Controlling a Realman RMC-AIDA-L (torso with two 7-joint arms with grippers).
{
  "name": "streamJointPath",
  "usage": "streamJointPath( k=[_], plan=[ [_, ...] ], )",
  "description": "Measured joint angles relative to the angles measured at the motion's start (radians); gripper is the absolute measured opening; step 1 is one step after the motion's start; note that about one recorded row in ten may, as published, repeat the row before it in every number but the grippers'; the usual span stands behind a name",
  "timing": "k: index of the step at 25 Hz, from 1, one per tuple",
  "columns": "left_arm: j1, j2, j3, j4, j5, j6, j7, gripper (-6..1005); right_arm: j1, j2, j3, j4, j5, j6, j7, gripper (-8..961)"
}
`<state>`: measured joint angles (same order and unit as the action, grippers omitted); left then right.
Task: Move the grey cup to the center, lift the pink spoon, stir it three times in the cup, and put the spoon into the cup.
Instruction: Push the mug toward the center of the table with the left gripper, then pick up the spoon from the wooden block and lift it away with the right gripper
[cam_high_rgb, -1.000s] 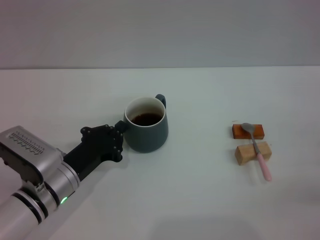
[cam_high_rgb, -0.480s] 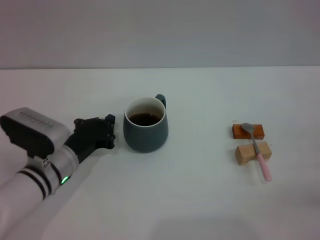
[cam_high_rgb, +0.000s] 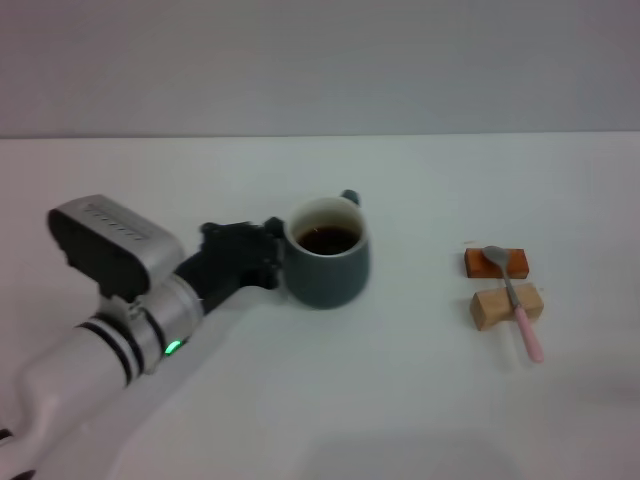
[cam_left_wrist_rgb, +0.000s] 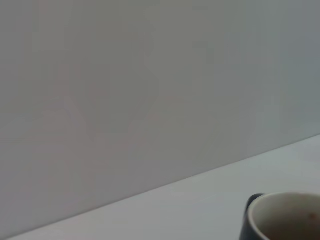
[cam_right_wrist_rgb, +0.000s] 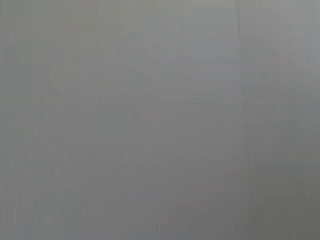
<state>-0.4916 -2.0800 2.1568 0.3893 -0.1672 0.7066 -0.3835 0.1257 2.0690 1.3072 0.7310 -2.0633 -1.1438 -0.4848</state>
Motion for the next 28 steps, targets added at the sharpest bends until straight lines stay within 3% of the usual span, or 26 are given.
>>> streamJointPath(
  k=[7,13,20,21,28],
  plan=[
    [0.011,0.000,0.133,0.086,-0.006,0.008,-0.003,-2,0.011,-0.001,-0.001,-0.003,0.000,0.013,0.000,512],
    [0.036,0.000,0.159,0.104,-0.008,0.009,-0.015,-2,0.011,-0.001,-0.005,-0.003,0.000,0.013,0.000,512],
    [0.068,0.005,0.038,0.084,-0.031,0.038,-0.012,-2,0.003,0.002,-0.010,0.000,-0.056,0.057,-0.002,512],
    [0.076,0.007,-0.029,0.062,-0.035,0.066,-0.011,-2,0.003,0.002,-0.016,0.000,-0.057,0.061,-0.004,512],
    [0.146,0.011,-0.266,0.032,-0.038,0.183,-0.021,-2,-0.057,0.012,-0.154,0.046,-0.072,0.025,-0.060,511]
  ],
)
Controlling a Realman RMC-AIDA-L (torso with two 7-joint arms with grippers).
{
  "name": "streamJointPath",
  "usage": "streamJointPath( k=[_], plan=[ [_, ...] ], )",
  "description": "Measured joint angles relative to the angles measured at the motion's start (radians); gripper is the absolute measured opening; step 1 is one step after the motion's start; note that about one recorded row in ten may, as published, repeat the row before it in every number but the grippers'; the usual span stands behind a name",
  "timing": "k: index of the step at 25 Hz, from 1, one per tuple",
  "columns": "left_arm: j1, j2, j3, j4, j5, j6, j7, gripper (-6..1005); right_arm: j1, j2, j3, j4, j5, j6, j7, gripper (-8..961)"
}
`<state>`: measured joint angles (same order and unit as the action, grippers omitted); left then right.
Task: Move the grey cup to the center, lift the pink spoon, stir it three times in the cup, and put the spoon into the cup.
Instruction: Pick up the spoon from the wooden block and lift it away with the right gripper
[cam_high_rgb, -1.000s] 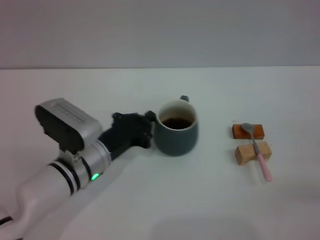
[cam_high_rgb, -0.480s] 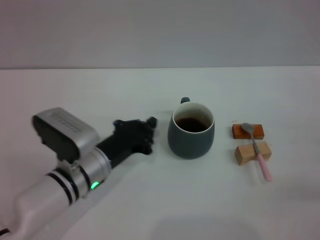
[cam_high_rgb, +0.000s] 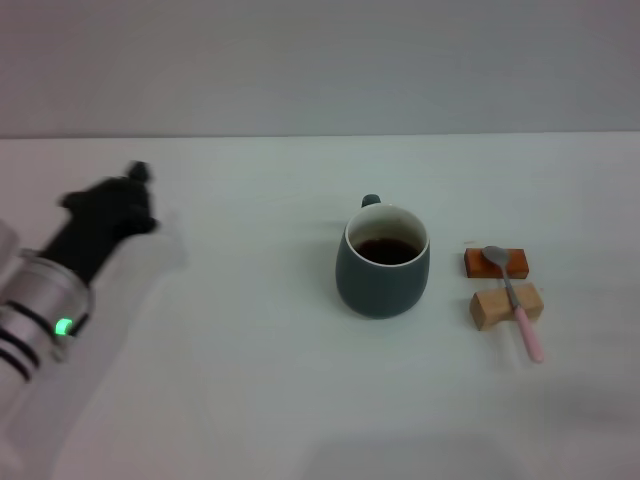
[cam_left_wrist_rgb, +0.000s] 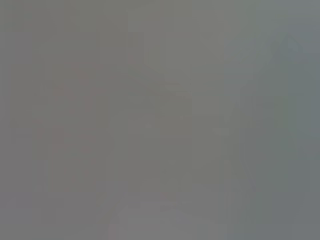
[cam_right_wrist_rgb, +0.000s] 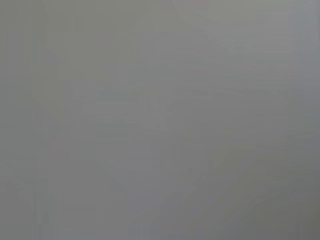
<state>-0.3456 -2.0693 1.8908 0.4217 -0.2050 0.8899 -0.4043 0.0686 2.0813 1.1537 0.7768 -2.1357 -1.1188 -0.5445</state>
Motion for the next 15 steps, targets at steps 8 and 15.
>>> streamJointPath(
  k=[8,15],
  plan=[
    [0.046,0.004,-0.178,-0.006,0.000,0.075,0.022,-2,-0.206,-0.006,-0.221,0.227,0.001,-0.004,-0.066,510],
    [0.050,0.006,-0.212,-0.008,-0.001,0.083,0.062,-2,-0.306,-0.013,-0.423,0.361,-0.002,0.003,-0.153,511]
  ],
)
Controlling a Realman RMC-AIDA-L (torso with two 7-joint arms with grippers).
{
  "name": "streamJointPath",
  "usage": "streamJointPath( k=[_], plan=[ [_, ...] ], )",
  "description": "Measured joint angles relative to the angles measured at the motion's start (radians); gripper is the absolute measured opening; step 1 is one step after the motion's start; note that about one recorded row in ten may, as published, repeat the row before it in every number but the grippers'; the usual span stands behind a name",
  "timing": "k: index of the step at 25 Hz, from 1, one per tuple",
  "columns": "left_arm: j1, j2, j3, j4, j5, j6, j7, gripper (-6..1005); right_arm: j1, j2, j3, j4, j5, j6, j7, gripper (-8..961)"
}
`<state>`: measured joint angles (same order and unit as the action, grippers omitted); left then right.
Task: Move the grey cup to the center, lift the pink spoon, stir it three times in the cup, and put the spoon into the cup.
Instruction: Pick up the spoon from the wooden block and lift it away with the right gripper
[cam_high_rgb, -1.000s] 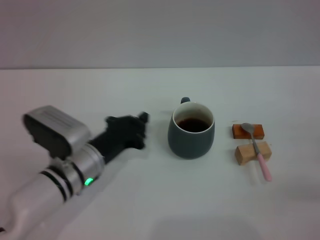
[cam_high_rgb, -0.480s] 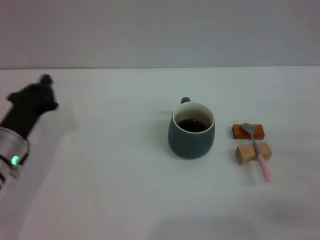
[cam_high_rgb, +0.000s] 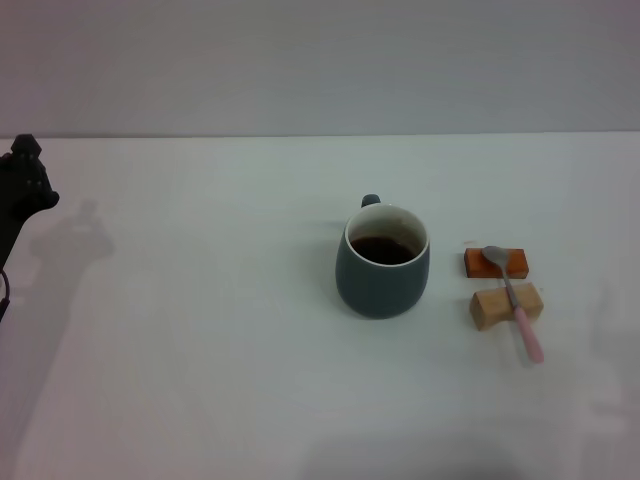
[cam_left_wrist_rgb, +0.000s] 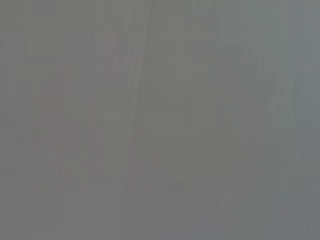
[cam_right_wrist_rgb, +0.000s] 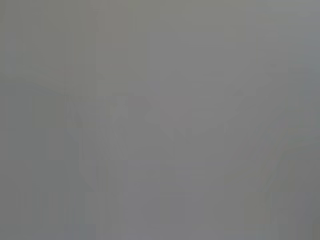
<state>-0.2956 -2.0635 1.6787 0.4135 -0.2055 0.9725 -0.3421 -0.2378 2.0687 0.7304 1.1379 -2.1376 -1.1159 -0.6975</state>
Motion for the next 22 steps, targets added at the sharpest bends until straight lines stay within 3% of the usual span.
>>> streamJointPath(
  k=[8,14,22],
  plan=[
    [0.006,0.003,-0.020,-0.001,0.000,0.015,0.011,-2,0.008,-0.005,-0.108,0.021,0.030,0.098,0.012,512],
    [0.023,0.005,-0.051,-0.001,0.000,0.029,0.004,-2,0.016,-0.041,-0.146,0.065,0.100,0.191,0.055,512],
    [0.030,0.005,-0.077,-0.001,0.000,0.034,0.004,-2,0.012,-0.063,-0.149,0.093,0.127,0.298,0.055,511]
  ],
)
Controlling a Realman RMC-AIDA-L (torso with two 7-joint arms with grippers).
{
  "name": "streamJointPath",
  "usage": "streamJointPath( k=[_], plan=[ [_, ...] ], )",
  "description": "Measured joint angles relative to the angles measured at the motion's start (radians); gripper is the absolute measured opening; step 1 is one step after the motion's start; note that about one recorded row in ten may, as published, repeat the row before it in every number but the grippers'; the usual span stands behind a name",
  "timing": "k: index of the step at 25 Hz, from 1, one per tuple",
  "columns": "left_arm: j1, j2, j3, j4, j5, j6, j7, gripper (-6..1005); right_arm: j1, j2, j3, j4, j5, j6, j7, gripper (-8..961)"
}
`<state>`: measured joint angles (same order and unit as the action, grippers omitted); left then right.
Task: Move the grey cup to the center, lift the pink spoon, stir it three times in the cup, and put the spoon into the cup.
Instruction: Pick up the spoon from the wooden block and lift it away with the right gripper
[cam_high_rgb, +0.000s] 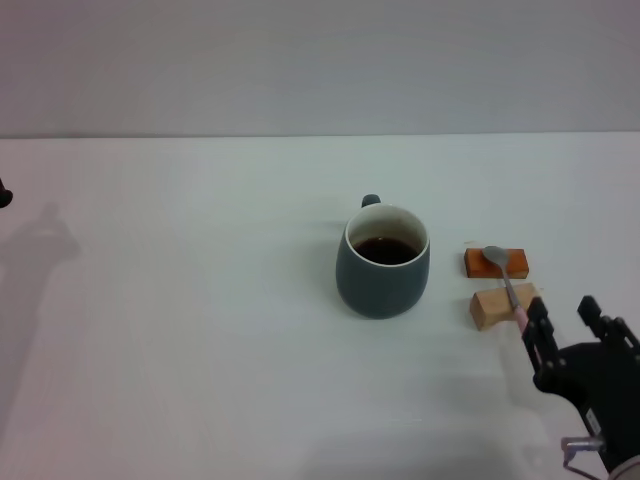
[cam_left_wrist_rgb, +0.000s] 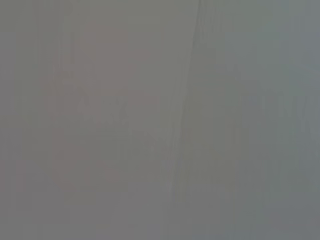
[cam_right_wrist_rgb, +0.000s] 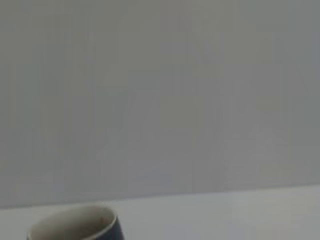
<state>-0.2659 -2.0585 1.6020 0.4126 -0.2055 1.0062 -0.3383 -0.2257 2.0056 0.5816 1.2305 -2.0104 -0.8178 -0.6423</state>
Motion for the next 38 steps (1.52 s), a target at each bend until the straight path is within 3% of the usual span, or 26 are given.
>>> streamJointPath(
  k=[7,38],
  plan=[
    [-0.001,0.000,-0.013,-0.004,0.000,0.000,-0.001,-2,0.004,-0.016,0.000,-0.007,0.038,0.046,0.001,512],
    [0.001,-0.003,-0.004,-0.010,0.008,0.020,-0.027,-2,0.109,-0.023,0.035,-0.108,0.097,0.177,0.001,511]
  ],
)
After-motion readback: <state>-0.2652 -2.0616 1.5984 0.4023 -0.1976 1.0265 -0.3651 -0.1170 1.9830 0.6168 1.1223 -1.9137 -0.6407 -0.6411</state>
